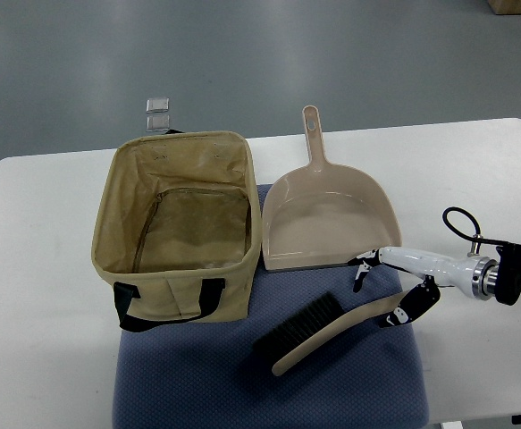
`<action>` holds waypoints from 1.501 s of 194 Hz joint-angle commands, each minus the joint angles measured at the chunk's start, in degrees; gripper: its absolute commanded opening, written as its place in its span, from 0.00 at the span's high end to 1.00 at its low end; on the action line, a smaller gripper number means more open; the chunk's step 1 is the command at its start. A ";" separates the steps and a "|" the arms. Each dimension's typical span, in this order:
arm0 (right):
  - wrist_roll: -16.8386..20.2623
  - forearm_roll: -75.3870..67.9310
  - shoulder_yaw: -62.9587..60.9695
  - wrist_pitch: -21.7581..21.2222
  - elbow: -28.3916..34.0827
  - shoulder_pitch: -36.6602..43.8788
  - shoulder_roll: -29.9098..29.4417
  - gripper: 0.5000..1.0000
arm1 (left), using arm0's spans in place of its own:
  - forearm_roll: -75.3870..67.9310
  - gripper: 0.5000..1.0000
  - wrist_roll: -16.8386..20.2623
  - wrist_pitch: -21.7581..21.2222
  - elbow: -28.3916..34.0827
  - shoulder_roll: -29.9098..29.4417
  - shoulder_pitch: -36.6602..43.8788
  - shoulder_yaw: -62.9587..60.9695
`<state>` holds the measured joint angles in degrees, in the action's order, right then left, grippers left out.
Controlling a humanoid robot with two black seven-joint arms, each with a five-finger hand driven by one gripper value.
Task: Put pink broom in yellow bag with right hand
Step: 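Close the right hand fingers around the beige brush handle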
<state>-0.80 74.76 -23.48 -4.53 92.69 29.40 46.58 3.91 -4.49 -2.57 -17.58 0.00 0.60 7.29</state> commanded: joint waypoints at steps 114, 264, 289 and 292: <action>-3.25 4.25 0.89 1.37 -0.93 -1.98 0.00 0.46 | 0.04 0.00 0.00 -0.07 -0.44 0.00 0.02 0.00; -3.33 5.13 -0.16 3.04 -1.64 -2.07 0.61 1.00 | 0.04 0.00 -0.26 -0.07 -1.23 0.00 0.02 -0.09; -3.42 4.78 -0.43 2.95 -1.46 -1.54 2.28 1.00 | 0.04 0.00 -0.17 -0.07 -1.40 0.00 0.02 -0.09; -3.42 4.78 -0.43 2.95 -1.46 -1.45 2.55 1.00 | 0.04 0.00 -0.17 -0.07 -1.49 0.00 0.02 -0.09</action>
<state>-4.11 79.78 -23.66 -1.56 91.07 27.49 47.76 3.96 -4.71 -2.64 -18.82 0.00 0.62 7.20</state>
